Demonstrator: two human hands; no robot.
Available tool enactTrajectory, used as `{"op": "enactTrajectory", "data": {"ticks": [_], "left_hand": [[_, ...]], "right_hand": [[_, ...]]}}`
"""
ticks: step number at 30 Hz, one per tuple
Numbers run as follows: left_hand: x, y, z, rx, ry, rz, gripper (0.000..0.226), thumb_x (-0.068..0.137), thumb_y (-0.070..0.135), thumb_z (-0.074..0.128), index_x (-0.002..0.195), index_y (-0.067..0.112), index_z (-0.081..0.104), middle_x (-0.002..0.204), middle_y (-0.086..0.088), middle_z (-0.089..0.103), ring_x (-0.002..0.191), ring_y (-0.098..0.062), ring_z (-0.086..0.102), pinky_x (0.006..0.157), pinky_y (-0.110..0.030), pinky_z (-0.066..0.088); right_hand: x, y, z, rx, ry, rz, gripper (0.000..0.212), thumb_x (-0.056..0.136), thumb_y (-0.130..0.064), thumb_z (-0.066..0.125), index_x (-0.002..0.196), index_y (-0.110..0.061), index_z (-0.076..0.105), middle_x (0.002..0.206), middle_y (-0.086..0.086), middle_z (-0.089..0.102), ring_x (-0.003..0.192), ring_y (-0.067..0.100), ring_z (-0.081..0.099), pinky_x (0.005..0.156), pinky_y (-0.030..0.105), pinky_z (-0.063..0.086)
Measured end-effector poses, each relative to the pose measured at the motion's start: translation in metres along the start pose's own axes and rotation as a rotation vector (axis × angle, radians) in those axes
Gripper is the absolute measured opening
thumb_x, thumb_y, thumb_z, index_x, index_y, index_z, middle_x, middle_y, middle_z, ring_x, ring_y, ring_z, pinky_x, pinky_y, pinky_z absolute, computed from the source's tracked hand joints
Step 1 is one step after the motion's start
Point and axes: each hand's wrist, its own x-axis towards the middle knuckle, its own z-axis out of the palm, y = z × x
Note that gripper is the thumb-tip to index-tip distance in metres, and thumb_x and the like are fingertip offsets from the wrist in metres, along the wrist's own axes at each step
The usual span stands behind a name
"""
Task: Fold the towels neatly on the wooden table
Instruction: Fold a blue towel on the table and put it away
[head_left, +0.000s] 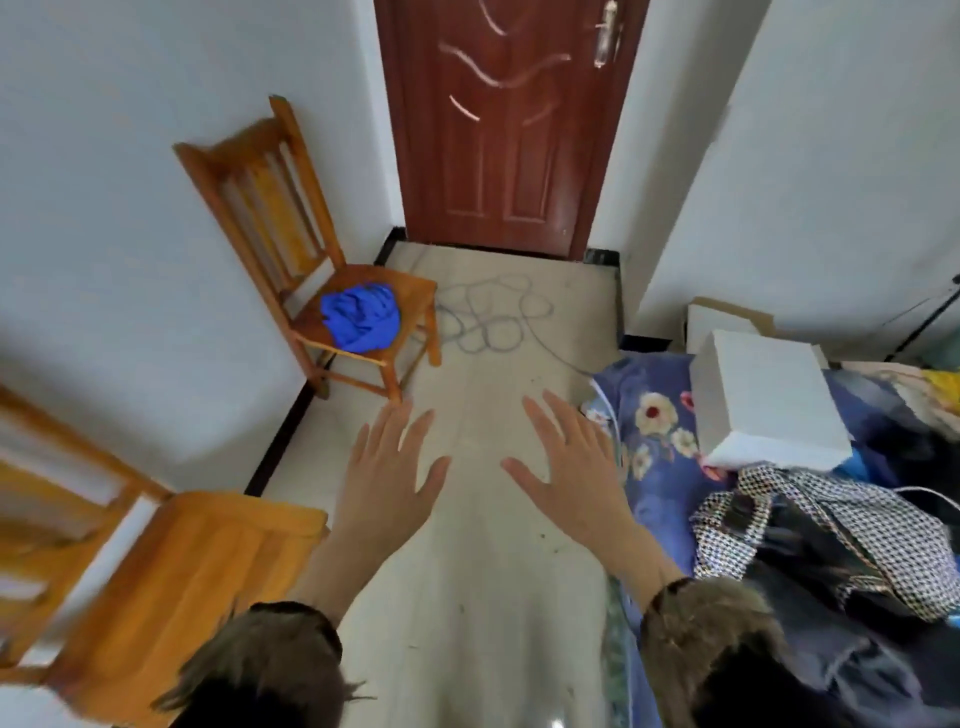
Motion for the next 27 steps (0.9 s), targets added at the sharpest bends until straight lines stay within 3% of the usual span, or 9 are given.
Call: {"op": "enactTrajectory", "data": {"ticks": [3, 7, 12, 16, 20, 24, 27], "left_hand": [[0.020, -0.031, 0.001, -0.035, 0.012, -0.113, 0.058, 0.089, 0.048, 0.032, 0.131, 0.011, 0.048, 0.137, -0.015, 0.048, 0.131, -0.037, 0.040, 0.103, -0.051, 0.037], [0.061, -0.065, 0.015, -0.049, 0.023, -0.194, 0.057, 0.089, 0.048, 0.031, 0.131, 0.012, 0.048, 0.136, -0.014, 0.050, 0.130, -0.035, 0.041, 0.104, -0.049, 0.037], [0.147, -0.111, 0.030, -0.021, 0.009, -0.260, 0.054, 0.089, 0.047, 0.032, 0.129, 0.014, 0.048, 0.136, -0.013, 0.049, 0.131, -0.033, 0.041, 0.105, -0.046, 0.033], [0.222, -0.144, 0.026, 0.018, 0.012, -0.303, 0.048, 0.086, 0.042, 0.038, 0.124, 0.014, 0.048, 0.129, -0.012, 0.055, 0.122, -0.033, 0.050, 0.097, -0.046, 0.043], [0.277, -0.181, 0.031, 0.045, -0.006, -0.341, 0.052, 0.086, 0.041, 0.038, 0.128, 0.012, 0.047, 0.134, -0.013, 0.052, 0.126, -0.032, 0.047, 0.101, -0.043, 0.038], [0.322, -0.224, 0.049, 0.043, -0.080, -0.395, 0.052, 0.085, 0.041, 0.037, 0.128, 0.013, 0.047, 0.135, -0.012, 0.052, 0.124, -0.030, 0.050, 0.097, -0.044, 0.045], [0.359, -0.262, 0.069, 0.037, -0.108, -0.438, 0.049, 0.085, 0.035, 0.047, 0.129, 0.013, 0.043, 0.134, -0.015, 0.052, 0.122, -0.033, 0.051, 0.096, -0.046, 0.045]], "right_hand": [[0.043, -0.019, 0.023, 0.012, -0.040, -0.064, 0.062, 0.089, -0.064, 0.025, 0.135, -0.024, 0.039, 0.133, 0.006, 0.054, 0.116, 0.028, 0.055, 0.093, 0.048, 0.045], [0.107, -0.024, 0.056, 0.045, -0.091, -0.125, 0.057, 0.086, -0.057, 0.039, 0.132, -0.022, 0.041, 0.130, 0.007, 0.056, 0.113, 0.028, 0.058, 0.091, 0.047, 0.046], [0.219, -0.015, 0.091, 0.068, -0.158, -0.153, 0.057, 0.085, -0.054, 0.040, 0.131, -0.021, 0.041, 0.128, 0.008, 0.058, 0.113, 0.028, 0.059, 0.090, 0.046, 0.047], [0.312, -0.013, 0.112, 0.068, -0.205, -0.208, 0.058, 0.084, -0.053, 0.040, 0.130, -0.017, 0.047, 0.127, 0.008, 0.058, 0.112, 0.028, 0.059, 0.088, 0.046, 0.048], [0.390, -0.023, 0.139, 0.111, -0.270, -0.263, 0.066, 0.083, -0.056, 0.035, 0.135, -0.016, 0.046, 0.132, 0.010, 0.053, 0.120, 0.030, 0.052, 0.096, 0.048, 0.042], [0.453, -0.033, 0.176, 0.127, -0.365, -0.297, 0.073, 0.081, -0.059, 0.027, 0.142, -0.020, 0.037, 0.144, 0.006, 0.041, 0.132, 0.024, 0.038, 0.106, 0.044, 0.029], [0.500, -0.035, 0.217, 0.109, -0.425, -0.306, 0.073, 0.081, -0.058, 0.025, 0.141, -0.019, 0.037, 0.145, 0.006, 0.040, 0.133, 0.023, 0.037, 0.107, 0.045, 0.029]]}}
